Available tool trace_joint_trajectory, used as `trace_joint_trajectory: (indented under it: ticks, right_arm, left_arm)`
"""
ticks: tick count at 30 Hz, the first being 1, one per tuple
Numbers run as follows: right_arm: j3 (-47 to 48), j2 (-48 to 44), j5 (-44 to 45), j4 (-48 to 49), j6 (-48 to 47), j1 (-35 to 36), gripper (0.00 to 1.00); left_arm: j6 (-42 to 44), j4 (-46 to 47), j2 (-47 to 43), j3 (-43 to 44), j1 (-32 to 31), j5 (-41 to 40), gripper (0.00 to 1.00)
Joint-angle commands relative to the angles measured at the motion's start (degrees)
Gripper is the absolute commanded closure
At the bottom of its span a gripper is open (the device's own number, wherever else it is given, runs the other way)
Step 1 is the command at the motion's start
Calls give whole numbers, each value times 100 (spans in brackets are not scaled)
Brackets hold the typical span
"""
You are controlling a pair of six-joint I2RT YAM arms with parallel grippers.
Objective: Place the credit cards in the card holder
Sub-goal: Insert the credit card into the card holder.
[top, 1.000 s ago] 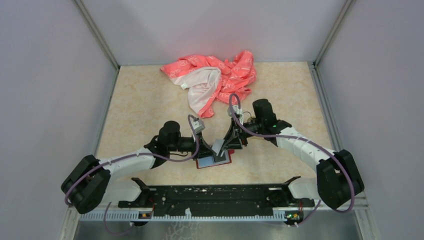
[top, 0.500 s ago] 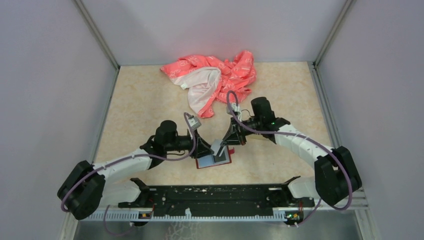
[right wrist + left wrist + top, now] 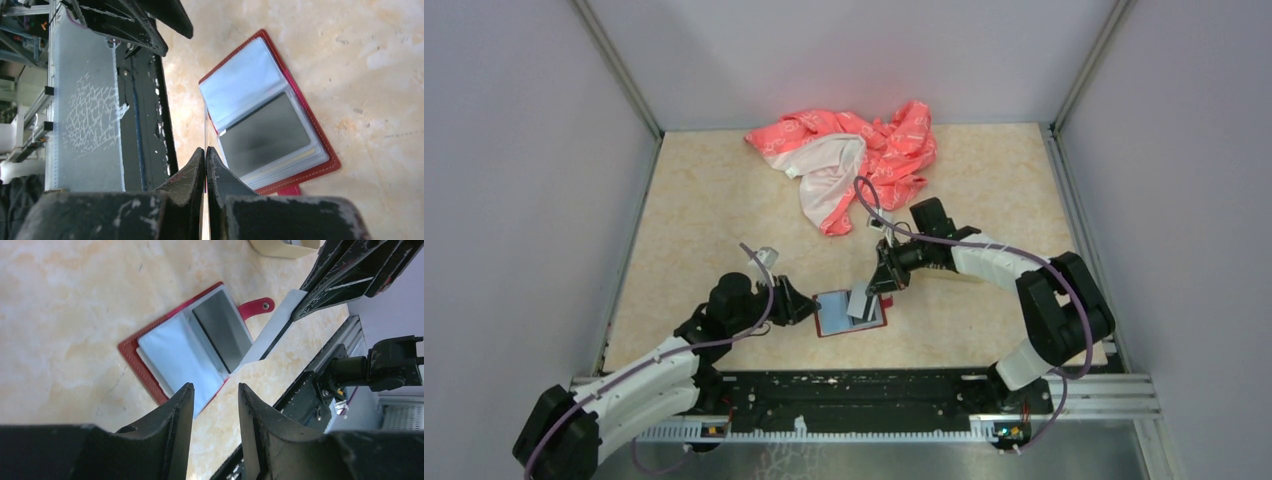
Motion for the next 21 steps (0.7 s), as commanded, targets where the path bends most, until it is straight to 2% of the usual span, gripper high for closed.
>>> trace_joint_trajectory:
  ticks: [1,6,10,14,21]
  right_arm:
    - [129,54,357,102,529,12,100]
    - [194,295,566,186,1026,70,100]
    - [268,486,642,110,1228,120,100]
    - [384,624,757,-43,1318,143,100]
    - [433,727,1001,32,1676,211,100]
  left_arm:
    - [-955,1,-82,-272,33,66,56]
    - [-1241,946,356,-565,36,247,68]
    - [-1247,1369,944,-521,36,419,70]
    - [-1220,1532,1374,-464,36,483,71]
    - [-1088,1381,1409,-353,36,382,71]
